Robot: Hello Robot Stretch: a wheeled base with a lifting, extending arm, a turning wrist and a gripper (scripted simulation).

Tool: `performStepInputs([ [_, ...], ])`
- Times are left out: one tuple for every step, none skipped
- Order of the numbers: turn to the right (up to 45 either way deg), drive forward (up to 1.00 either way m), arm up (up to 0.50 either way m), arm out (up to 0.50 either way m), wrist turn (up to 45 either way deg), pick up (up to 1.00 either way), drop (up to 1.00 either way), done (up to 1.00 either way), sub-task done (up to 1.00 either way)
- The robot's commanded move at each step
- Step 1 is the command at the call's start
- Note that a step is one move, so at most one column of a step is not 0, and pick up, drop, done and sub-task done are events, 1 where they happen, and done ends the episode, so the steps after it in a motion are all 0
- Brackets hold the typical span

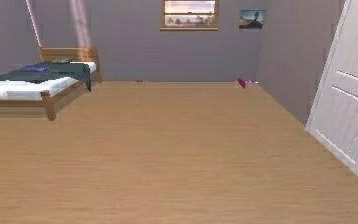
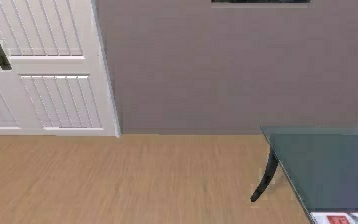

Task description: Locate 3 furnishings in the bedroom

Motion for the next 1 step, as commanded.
performStepInputs([
  [-45.0, 0.00, 0.00, 0.00, 0.0, 0.00, 0.00, 0.00, 0.00],
])
